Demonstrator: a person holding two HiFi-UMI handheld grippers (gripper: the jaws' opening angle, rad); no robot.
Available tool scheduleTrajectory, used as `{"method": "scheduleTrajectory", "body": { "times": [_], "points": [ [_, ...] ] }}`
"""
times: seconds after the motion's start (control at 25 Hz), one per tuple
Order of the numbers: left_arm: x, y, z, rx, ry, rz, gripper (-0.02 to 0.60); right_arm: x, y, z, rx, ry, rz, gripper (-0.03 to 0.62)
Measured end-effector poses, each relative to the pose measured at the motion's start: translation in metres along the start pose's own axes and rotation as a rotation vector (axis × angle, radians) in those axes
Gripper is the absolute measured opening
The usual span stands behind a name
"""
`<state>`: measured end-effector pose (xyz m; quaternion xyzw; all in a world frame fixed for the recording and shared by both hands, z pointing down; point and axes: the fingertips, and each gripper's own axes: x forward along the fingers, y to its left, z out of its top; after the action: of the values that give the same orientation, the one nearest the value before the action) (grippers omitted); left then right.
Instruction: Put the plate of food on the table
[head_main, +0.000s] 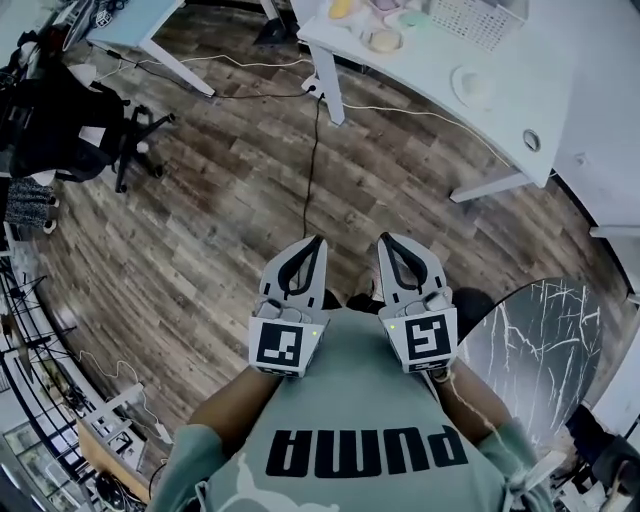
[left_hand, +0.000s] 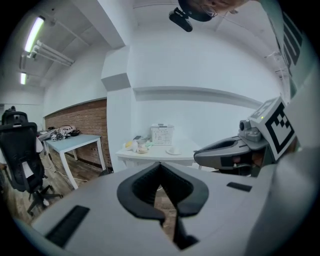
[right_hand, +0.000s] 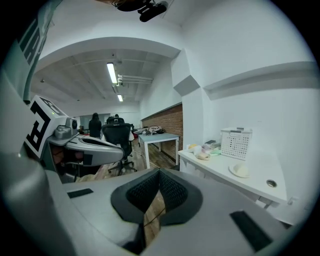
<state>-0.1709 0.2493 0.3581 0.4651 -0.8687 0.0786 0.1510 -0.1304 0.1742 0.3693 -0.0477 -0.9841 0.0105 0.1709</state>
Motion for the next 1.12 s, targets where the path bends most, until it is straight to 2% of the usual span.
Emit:
{"method": "scheduleTrajectory", "body": {
  "times": [0.4, 0.8, 1.12],
  "points": [
    [0.074, 0.001, 0.02, 0.001, -0.014, -0.107, 0.006, 0.019, -0.06, -0.004, 0.056, 0.036, -0.125, 0.008],
    [0.177, 0.021, 0.059, 0.041, -0.01, -0.332, 0.006, 0.078, -0.131, 0.023, 0.11, 0.057, -0.314, 0.006],
    [0.233, 0.033, 0.073, 0.078, 0.008, -0.482, 0.006, 0.095, -0.174, 0.03, 0.184, 0.048, -0.502, 0.007]
  ]
}}
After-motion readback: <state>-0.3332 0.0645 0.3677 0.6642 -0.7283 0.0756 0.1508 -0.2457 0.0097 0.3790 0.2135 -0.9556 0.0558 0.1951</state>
